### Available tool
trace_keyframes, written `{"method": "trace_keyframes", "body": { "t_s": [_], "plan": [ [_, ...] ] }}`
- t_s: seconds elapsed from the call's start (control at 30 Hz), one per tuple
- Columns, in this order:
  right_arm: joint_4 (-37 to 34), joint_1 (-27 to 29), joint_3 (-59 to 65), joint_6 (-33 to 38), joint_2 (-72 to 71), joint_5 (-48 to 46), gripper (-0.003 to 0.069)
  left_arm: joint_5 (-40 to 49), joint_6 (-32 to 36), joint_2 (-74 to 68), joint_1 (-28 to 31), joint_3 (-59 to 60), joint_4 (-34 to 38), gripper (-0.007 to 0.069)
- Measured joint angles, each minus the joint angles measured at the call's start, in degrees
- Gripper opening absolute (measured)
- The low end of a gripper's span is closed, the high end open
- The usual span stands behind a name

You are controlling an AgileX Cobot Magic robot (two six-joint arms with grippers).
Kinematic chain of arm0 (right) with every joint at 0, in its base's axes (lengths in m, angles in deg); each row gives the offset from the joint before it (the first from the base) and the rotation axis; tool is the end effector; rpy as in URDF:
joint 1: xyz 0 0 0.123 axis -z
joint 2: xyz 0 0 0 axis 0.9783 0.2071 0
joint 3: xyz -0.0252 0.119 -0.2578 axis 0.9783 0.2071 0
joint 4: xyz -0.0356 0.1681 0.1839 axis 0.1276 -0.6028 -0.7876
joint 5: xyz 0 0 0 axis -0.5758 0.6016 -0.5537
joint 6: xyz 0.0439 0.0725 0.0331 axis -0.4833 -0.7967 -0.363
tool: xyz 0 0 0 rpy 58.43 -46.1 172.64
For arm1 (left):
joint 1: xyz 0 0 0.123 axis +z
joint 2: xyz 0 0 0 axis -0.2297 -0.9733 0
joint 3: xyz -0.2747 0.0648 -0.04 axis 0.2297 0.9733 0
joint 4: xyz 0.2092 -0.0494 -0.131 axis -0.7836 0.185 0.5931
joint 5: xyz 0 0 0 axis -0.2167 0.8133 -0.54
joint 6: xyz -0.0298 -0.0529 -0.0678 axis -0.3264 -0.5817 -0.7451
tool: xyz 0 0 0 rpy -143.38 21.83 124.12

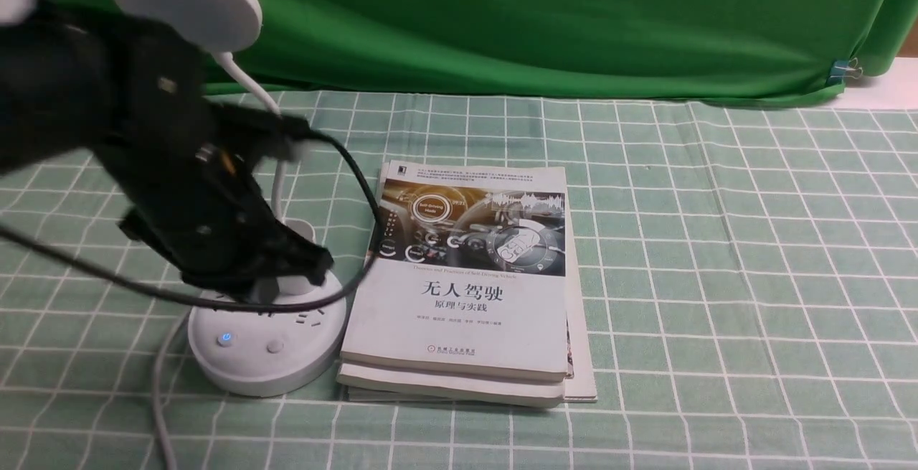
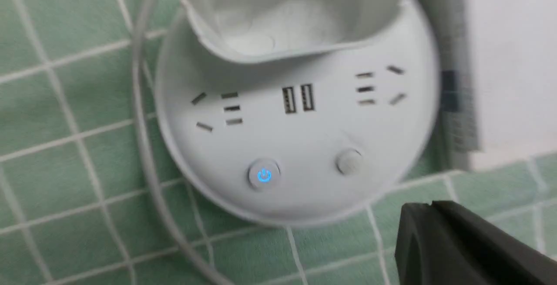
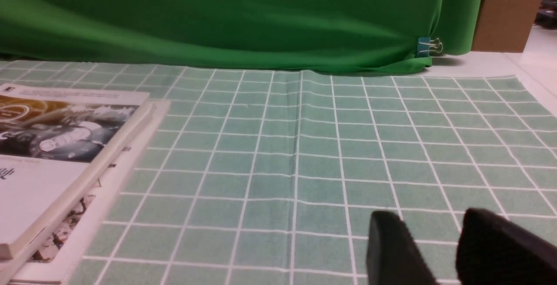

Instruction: Turn off the desk lamp on the blue coffee tablecloth by hand.

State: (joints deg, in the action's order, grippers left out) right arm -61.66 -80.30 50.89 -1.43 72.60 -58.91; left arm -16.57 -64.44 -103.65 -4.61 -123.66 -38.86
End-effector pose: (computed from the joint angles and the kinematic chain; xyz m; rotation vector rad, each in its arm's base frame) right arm 0.0556 0.0013 0.1893 -0.0830 1.7284 -0.0271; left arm 0.2856 -0.0967 0.2704 0.5401 2.7932 -0.1209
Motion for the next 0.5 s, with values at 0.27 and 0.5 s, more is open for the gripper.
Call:
{"method": "trace_keyframes", "body": {
  "t_s": [0.27, 0.5],
  "plan": [
    [0.0, 0.0, 0.0, 0.0, 0.0, 0.0, 0.0242, -2.4, -0.8, 19.4, 0.0, 10.0, 0.0, 0.0003],
    [0.0, 0.0, 0.0, 0.0, 0.0, 0.0, 0.0242, -15.7, -0.9, 41.7, 0.0, 26.7, 0.3, 0.0003]
  ]
}}
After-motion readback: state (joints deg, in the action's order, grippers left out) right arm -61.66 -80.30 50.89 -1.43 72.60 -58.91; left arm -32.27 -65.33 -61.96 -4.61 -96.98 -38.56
